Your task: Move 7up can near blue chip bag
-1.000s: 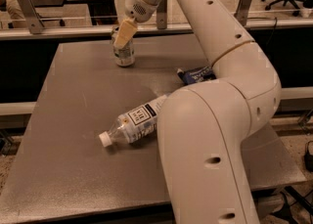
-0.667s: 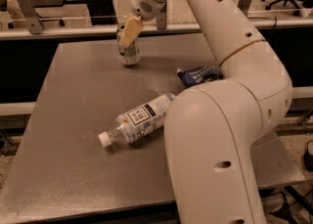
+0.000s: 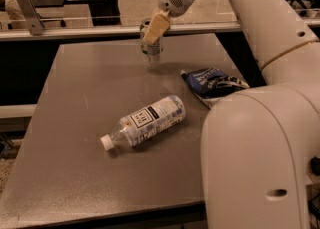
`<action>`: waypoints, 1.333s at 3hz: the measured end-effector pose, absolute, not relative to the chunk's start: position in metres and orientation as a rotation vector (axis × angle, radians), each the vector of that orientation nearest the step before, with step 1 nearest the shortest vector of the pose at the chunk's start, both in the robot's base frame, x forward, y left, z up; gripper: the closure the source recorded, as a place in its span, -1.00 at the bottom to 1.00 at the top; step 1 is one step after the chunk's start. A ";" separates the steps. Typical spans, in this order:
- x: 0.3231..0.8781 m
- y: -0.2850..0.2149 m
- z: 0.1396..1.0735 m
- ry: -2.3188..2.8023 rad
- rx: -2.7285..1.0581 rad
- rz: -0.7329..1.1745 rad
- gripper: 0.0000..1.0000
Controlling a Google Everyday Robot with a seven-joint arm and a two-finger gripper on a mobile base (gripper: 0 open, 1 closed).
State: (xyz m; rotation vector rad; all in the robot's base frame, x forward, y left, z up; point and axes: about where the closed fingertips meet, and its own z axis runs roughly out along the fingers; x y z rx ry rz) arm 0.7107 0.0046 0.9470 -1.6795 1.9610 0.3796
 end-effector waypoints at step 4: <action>0.667 -0.044 0.915 2.067 -1.651 0.441 -0.41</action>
Offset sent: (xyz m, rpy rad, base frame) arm -0.0523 -0.0523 -0.0168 -0.0017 0.0767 -0.0402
